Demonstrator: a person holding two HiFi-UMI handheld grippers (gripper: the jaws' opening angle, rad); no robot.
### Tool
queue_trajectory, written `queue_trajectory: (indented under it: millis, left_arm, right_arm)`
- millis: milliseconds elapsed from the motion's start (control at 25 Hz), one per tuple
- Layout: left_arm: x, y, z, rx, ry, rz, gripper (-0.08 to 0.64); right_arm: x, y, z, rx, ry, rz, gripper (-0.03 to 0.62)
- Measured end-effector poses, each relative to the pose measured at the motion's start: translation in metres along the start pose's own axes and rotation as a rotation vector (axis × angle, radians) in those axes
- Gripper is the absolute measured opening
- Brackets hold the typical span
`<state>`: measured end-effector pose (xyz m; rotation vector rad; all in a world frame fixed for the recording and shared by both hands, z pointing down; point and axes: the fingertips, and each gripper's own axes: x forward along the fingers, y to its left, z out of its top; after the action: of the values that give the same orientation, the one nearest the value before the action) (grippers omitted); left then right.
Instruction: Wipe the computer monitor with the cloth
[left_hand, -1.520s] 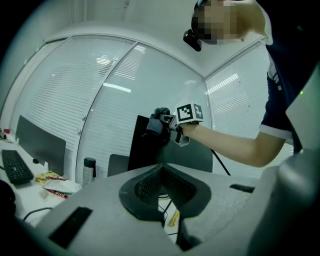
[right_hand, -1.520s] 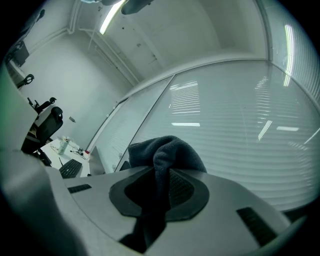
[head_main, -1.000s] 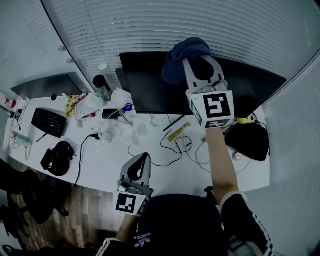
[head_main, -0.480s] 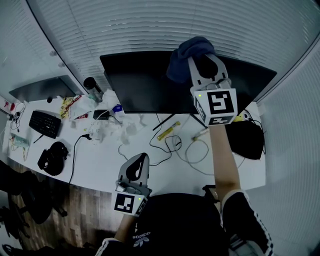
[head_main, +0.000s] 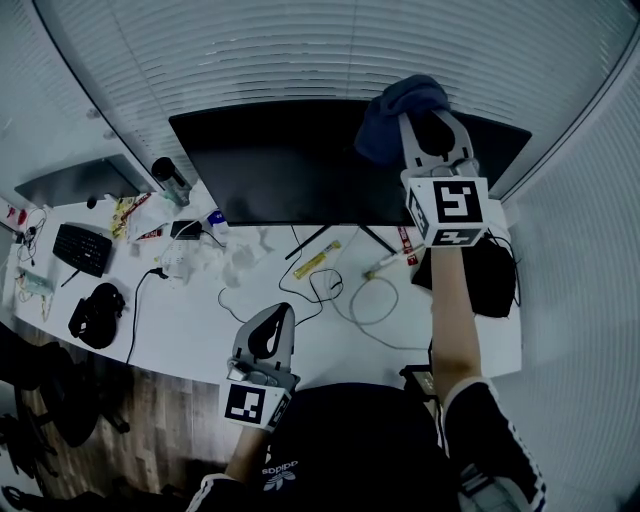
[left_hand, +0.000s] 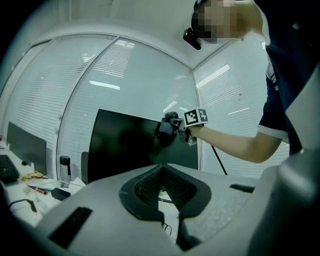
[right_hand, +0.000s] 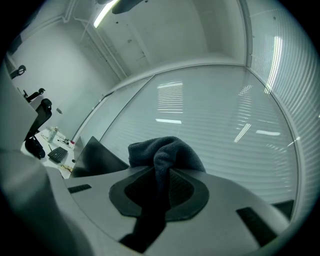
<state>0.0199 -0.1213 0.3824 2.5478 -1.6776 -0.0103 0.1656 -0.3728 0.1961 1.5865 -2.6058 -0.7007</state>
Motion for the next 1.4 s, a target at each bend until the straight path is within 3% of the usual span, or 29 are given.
queue_trajectory:
  millis: [600, 1400]
  left_arm:
    - [0.032, -0.066, 0.004, -0.010, -0.045, -0.047, 0.005]
    - [0.050, -0.091, 0.004, 0.001, -0.035, -0.063, 0.006]
  right_arm:
    - [-0.050, -0.089, -0.028, -0.015, 0.024, -0.079, 0.049]
    - [-0.100, -0.197, -0.062, -0.072, 0.091, -0.251, 0.049]
